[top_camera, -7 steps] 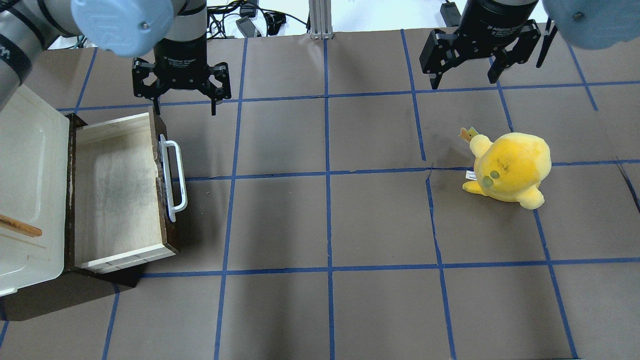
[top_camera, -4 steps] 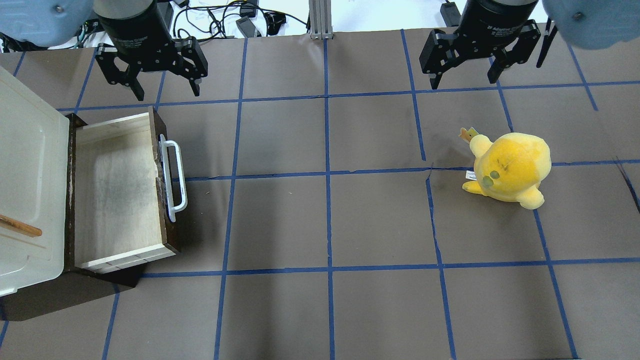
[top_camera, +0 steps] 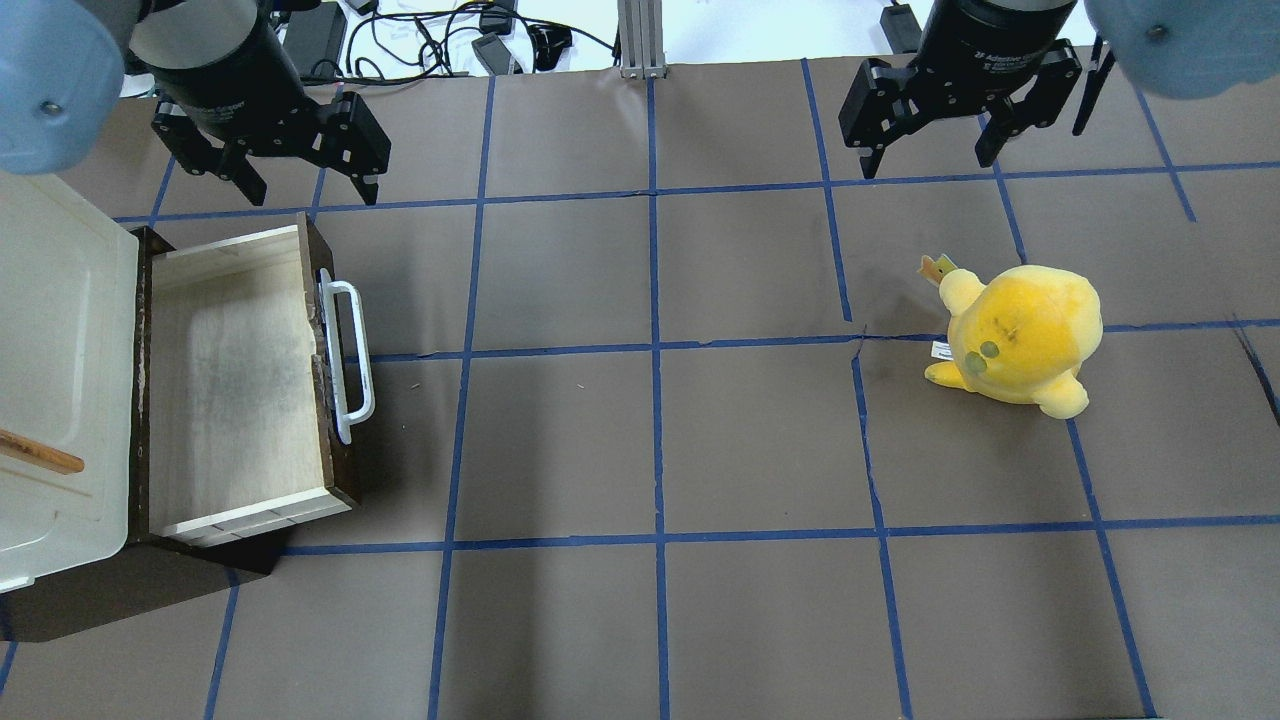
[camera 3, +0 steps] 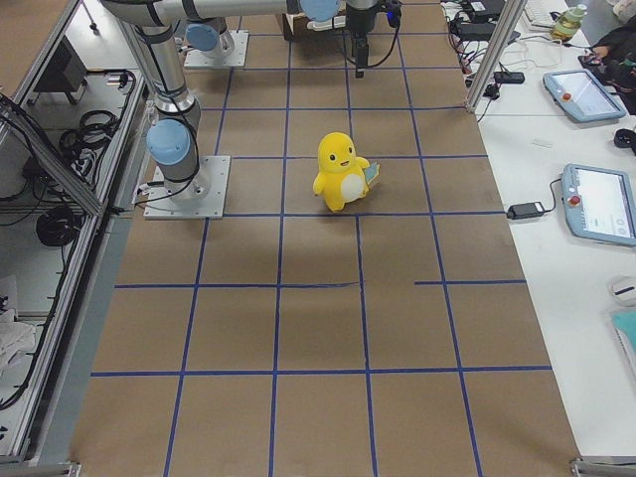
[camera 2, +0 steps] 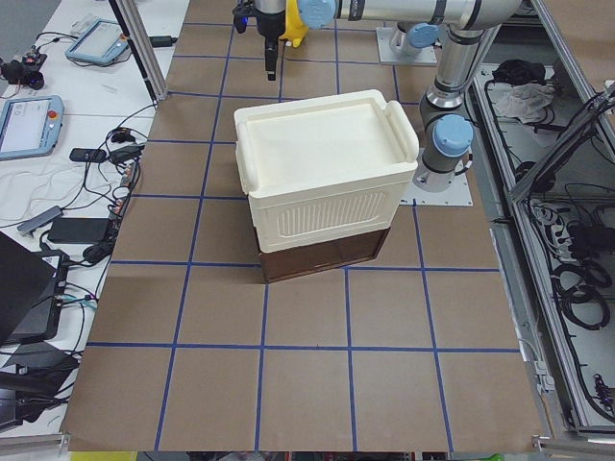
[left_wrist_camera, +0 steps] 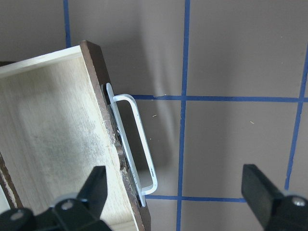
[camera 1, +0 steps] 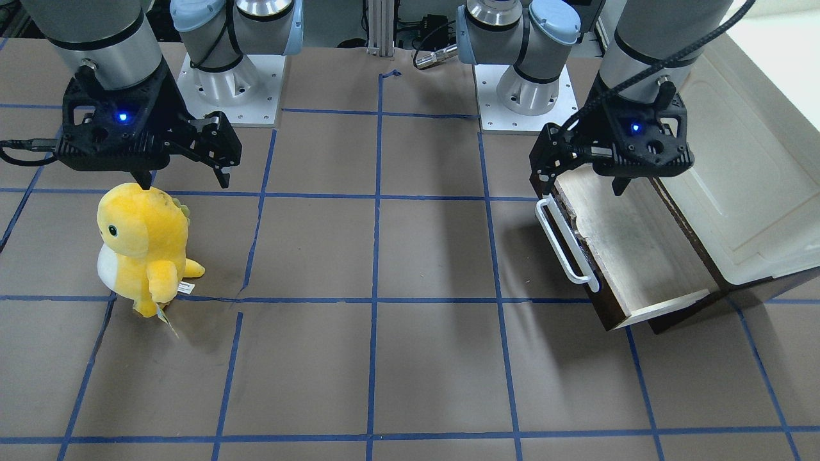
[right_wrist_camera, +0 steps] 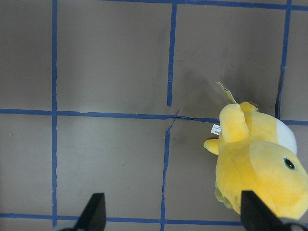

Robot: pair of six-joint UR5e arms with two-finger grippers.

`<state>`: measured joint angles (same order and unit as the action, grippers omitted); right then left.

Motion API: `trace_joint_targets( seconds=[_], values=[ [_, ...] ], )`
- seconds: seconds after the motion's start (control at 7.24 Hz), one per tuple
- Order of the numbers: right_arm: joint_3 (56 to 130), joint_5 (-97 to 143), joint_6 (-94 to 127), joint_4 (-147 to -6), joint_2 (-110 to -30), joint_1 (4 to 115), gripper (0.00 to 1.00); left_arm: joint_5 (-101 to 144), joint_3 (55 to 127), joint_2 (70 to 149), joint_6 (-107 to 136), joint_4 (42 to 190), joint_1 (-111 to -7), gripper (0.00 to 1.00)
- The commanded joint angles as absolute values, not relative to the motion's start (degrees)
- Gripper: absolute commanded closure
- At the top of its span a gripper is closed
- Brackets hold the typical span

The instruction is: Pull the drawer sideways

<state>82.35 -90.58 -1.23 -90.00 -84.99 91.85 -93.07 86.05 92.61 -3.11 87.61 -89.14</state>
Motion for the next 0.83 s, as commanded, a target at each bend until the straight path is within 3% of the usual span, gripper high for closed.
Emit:
trace_joint_targets(
  seconds=[0.0, 0.69],
  values=[
    [82.35, -90.53, -1.23, -90.0, -84.99, 91.85, 0.0, -92.46, 87.62, 90.09, -4.75, 88.15, -89.12, 0.0],
    [82.35, -90.62, -1.23, -90.0, -84.99, 91.85, 0.0, -91.5, 87.63, 88.33, -4.49, 92.72, -89.21, 0.0]
  ],
)
